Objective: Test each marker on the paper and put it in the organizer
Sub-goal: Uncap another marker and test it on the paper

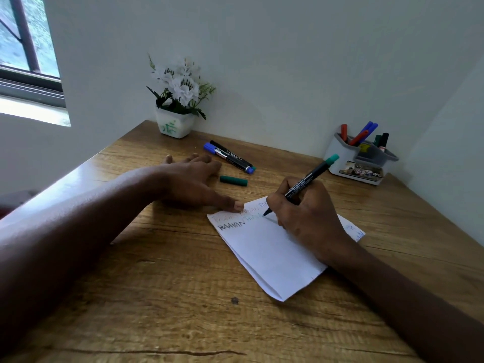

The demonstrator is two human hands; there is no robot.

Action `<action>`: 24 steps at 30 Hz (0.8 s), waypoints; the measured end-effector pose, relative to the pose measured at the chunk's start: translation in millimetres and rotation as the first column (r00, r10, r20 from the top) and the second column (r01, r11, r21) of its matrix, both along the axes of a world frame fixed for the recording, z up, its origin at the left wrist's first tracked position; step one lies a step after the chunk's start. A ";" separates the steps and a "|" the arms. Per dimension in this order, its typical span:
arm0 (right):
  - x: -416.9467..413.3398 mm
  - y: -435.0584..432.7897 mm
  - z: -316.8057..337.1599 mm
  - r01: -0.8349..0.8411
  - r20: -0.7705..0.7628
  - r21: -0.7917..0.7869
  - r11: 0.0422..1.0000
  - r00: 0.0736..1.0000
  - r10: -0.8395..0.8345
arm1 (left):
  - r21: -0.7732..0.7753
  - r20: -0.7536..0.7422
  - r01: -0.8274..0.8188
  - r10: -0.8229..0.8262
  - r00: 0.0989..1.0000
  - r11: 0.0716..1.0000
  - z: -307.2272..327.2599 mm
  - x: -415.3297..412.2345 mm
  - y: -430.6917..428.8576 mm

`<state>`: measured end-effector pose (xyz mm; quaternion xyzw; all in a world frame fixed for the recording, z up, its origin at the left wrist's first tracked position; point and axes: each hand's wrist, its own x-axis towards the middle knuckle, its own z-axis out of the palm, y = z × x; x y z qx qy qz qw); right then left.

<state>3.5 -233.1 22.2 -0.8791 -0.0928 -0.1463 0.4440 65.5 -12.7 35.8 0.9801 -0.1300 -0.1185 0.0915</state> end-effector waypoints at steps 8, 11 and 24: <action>0.0 2.0 1.1 0.028 0.021 -0.030 0.999 0.999 -0.027 | -0.003 -0.009 -0.012 0.012 1.000 1.000 0.9 0.5 -0.3; -0.2 0.0 0.5 0.013 -0.010 -0.001 1.000 1.000 -0.013 | -0.010 -0.013 -0.014 0.014 1.000 1.000 1.2 1.0 -0.4; 18.0 -19.3 15.9 -0.020 -0.195 0.688 0.726 0.958 0.212 | -0.335 0.430 0.156 0.004 0.903 0.929 -12.7 2.1 -5.6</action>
